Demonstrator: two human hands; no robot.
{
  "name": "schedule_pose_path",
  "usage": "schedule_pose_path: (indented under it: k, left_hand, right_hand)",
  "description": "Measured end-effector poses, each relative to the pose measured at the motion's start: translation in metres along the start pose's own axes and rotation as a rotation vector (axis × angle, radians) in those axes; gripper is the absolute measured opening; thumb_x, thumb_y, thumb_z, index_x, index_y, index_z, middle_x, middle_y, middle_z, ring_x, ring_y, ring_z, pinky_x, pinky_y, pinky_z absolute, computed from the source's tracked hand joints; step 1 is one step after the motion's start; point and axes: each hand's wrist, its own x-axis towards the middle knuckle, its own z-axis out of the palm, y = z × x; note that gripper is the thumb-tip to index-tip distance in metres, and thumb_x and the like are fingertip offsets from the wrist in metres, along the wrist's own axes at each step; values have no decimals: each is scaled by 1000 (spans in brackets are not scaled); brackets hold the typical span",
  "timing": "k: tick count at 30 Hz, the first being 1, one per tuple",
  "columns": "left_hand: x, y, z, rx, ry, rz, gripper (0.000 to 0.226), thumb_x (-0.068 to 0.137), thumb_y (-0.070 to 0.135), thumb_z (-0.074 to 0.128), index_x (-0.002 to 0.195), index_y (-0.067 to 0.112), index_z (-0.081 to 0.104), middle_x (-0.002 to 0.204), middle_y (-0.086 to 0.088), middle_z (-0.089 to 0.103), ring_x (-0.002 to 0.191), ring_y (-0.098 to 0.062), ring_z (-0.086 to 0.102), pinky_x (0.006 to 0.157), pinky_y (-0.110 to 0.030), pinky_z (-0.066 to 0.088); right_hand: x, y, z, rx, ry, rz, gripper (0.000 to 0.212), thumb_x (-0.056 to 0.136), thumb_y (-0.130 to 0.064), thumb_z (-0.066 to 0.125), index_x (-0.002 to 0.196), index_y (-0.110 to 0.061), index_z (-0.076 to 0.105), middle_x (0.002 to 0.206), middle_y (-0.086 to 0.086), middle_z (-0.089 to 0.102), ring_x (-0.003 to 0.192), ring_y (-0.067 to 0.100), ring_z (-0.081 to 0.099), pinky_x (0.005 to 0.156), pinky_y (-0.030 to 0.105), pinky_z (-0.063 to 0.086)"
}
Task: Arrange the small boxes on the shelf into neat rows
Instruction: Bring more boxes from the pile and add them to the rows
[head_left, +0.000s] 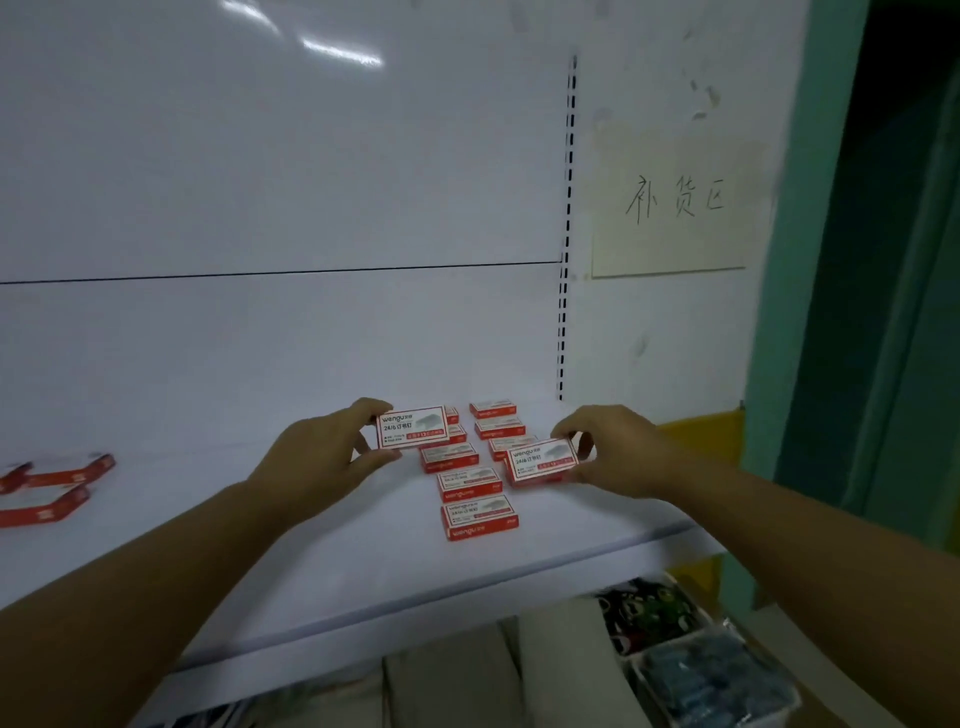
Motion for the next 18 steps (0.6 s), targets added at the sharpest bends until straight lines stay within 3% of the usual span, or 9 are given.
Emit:
schedule_pose_path:
  k: [7, 10, 15, 18]
  left_hand:
    - [3, 6, 3, -2, -39, 4, 47, 84, 46, 55, 125, 26, 44, 117, 7, 64, 74, -3, 56, 59, -9, 40]
    - [1, 3, 5, 8, -50, -5, 47, 85, 45, 55, 127, 26, 44, 117, 8, 64, 74, -4, 57, 59, -10, 40]
    - [-10, -27, -3, 80, -20, -100, 46, 86, 44, 55, 127, 27, 43, 107, 7, 67, 64, -6, 53, 60, -19, 41]
    - [-13, -58, -6, 83, -35, -170, 43, 87, 42, 54, 126, 27, 43, 111, 8, 65, 75, -8, 57, 62, -22, 40]
  right_hand:
    - [-1, 20, 9, 38, -297, 58, 29, 73, -37, 74, 101, -33, 68, 71, -24, 56, 65, -12, 54, 47, 2, 35]
    - [7, 21, 7, -3, -364, 72, 40, 72, -47, 72, 109, -33, 64, 76, -26, 51, 70, -4, 52, 54, 7, 32]
    - [35, 7, 8, -42, -213, 18, 43, 77, -62, 58, 109, -33, 61, 101, -17, 60, 77, 2, 55, 61, 13, 36]
    - [62, -16, 21, -150, -131, -14, 48, 81, -61, 52, 118, -31, 58, 120, -9, 57, 95, 10, 56, 77, 25, 43]
